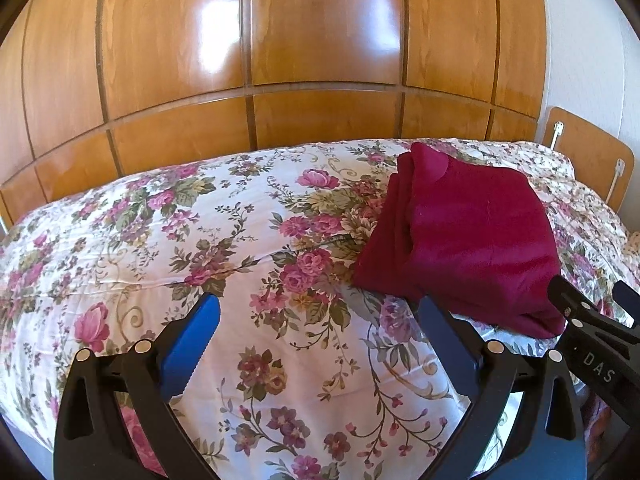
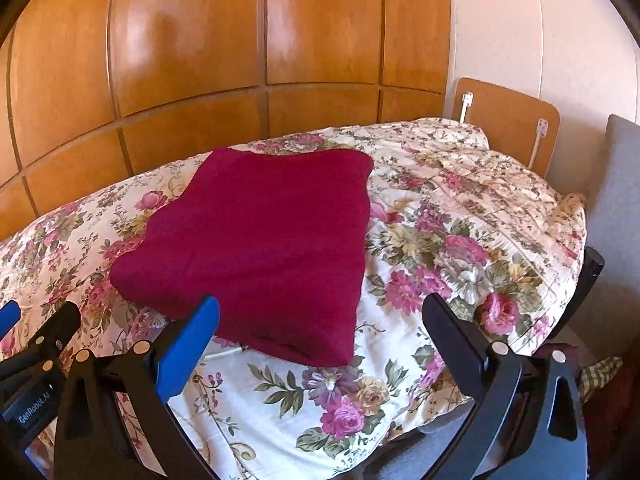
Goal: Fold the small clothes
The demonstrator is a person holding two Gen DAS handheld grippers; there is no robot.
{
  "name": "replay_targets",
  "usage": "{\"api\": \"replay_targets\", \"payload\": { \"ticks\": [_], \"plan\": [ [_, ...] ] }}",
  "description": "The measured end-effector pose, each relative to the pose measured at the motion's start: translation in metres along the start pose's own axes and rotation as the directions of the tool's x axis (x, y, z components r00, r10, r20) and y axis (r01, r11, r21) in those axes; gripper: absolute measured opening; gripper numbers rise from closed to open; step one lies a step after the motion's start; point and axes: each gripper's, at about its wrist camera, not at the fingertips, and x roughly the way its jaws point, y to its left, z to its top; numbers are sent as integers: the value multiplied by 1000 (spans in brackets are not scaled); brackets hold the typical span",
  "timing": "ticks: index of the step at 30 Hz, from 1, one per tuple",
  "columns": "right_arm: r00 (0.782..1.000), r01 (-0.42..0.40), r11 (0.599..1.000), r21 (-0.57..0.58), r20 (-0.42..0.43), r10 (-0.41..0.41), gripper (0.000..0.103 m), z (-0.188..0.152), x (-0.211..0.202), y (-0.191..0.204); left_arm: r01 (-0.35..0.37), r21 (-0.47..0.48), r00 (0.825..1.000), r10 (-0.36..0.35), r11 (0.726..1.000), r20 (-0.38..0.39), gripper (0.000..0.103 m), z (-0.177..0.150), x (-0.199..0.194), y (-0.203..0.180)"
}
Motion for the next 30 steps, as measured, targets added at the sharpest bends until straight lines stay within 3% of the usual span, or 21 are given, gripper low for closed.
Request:
{"api": "replay_targets", "payload": {
  "ticks": [30],
  "plan": [
    [1000, -29, 999, 22, -7, 29, 101, 4, -2, -3, 14, -9, 1000, -14, 1000, -3, 99, 0, -4, 1]
  ]
}}
